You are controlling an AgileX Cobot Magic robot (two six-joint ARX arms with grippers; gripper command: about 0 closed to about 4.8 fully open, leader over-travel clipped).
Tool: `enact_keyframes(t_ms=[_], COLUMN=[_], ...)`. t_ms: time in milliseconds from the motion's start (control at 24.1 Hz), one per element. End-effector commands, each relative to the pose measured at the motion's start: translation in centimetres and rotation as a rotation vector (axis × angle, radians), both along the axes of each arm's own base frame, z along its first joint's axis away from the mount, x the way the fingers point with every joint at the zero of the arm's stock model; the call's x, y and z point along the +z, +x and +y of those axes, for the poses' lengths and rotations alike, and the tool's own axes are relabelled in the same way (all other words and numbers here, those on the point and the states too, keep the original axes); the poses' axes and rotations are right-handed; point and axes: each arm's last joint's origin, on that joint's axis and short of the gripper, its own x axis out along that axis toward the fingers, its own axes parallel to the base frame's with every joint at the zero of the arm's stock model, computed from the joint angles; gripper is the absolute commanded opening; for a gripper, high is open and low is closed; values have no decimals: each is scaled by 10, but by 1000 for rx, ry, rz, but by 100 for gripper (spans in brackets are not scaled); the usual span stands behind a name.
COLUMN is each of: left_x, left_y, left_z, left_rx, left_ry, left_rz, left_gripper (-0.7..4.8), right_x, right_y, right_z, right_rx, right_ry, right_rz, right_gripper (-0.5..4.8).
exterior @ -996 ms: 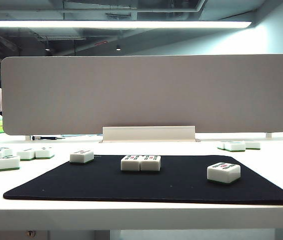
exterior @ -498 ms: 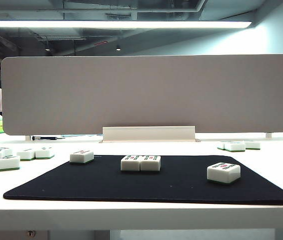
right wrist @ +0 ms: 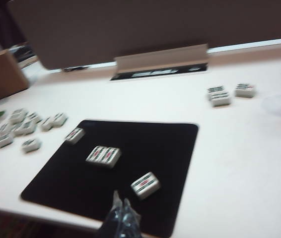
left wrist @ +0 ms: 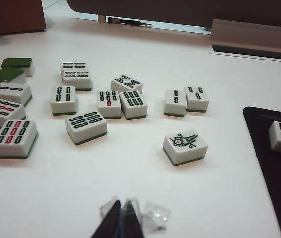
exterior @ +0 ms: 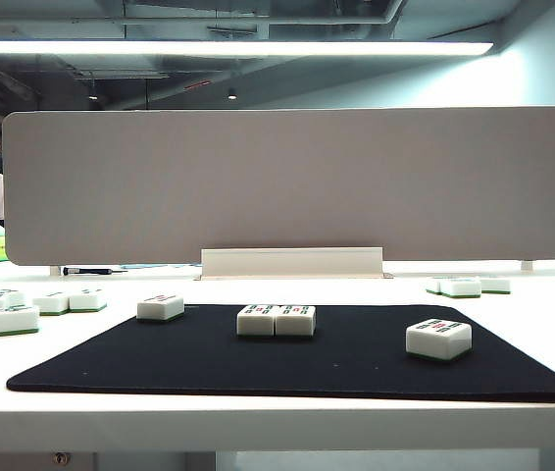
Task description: Arrange four mahjong tiles into a neat stack, creating two layers of paired tiles.
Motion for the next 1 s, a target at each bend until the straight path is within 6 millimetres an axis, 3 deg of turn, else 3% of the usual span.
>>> enact_keyframes(t_ms=[41, 290, 415, 830, 996], left_x=[-1, 1, 12, 83, 113], left_y=[0, 0, -2, -19, -17], left_z=[0, -2, -4, -7, -9], left_rx=[0, -49, -123, -194, -255], left_ry=[-40, -81, -98, -102, -57], left_rz=[7, 1, -27, -191, -192], left_gripper=[-5, -6, -6, -6, -6], right_x=[-1, -2, -2, -2, -2], right_y=[-11, -15, -15, -15, -15], right_z=[2, 3, 3, 3, 3], right_rx=[81, 137, 136, 136, 136], right_ry=[11, 23, 23, 23, 23], right_rz=[34, 60, 60, 61, 61], right_gripper=[-1, -1, -1, -1, -1])
